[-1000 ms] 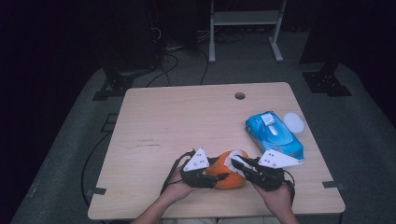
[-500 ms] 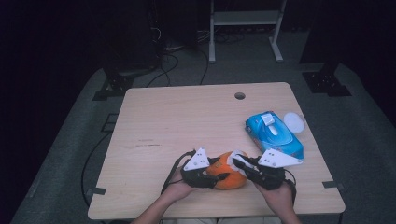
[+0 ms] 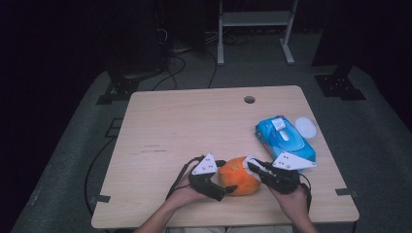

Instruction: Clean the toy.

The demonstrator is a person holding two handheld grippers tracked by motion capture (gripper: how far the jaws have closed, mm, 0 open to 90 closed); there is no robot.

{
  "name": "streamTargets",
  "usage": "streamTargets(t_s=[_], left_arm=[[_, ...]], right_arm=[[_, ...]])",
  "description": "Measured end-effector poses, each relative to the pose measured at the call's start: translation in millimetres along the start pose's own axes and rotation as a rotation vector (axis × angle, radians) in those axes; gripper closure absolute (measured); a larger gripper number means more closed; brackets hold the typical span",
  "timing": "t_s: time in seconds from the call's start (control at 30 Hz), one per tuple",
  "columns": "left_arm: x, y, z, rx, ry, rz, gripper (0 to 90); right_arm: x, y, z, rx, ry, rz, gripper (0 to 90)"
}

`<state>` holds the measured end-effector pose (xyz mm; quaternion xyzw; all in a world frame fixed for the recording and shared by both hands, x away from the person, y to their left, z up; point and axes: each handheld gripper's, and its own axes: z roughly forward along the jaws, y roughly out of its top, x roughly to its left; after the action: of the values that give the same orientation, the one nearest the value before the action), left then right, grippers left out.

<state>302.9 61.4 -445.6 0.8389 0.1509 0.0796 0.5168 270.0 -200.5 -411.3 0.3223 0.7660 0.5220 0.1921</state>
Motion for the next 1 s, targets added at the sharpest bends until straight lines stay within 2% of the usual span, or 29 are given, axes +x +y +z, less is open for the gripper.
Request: streamTargets(t_s=[0.07, 0.13, 0.23, 0.4, 0.47, 0.57, 0.67, 0.73, 0.83, 0.9, 1.0], left_arm=[[-0.5, 0.1, 1.9, -0.014, 0.004, -0.003, 19.1], [-2.6, 1.9, 2.2, -0.016, 0.021, 0.012, 28.4], [-5.1, 2.2, 1.7, -0.015, 0.033, 0.02, 35.3], [-8.0, 3.8, 2.1, -0.011, 0.035, 0.036, 36.9], [-9.0, 4.0, 0.9, -0.012, 0.04, 0.042, 38.1], [-9.9, 5.1, -0.2, -0.02, 0.039, 0.042, 40.6], [-11.2, 6.3, -0.4, -0.028, 0.037, 0.043, 41.8], [-12.2, 8.0, -1.1, -0.03, 0.036, 0.037, 41.9], [-14.4, 10.9, -3.1, -0.037, 0.032, 0.044, 42.5], [-16.1, 12.0, -3.7, -0.04, 0.025, 0.042, 43.0], [-18.1, 12.7, -5.2, -0.043, 0.028, 0.046, 43.2]], right_arm=[[-7.0, -3.3, -0.8, 0.008, -0.018, 0.022, 77.5], [-12.8, -6.1, -2.1, 0.003, -0.018, 0.057, 77.5], [-7.1, -2.7, -3.9, -0.008, -0.017, 0.047, 77.6], [14.5, 6.6, -0.5, -0.034, 0.062, 0.0, 77.5], [20.3, 8.4, 1.6, -0.021, 0.049, -0.037, 77.5], [11.6, 6.4, 0.1, -0.019, 0.039, -0.011, 77.6], [-0.8, 1.6, -3.7, -0.015, -0.001, 0.015, 77.6], [-2.7, 1.0, -6.1, -0.013, -0.017, 0.022, 77.6], [3.9, 5.1, -7.9, -0.031, -0.012, 0.014, 77.6], [14.3, 10.6, -7.9, -0.054, 0.037, -0.003, 77.5], [24.0, 14.1, -5.7, -0.041, 0.03, -0.052, 77.6]])
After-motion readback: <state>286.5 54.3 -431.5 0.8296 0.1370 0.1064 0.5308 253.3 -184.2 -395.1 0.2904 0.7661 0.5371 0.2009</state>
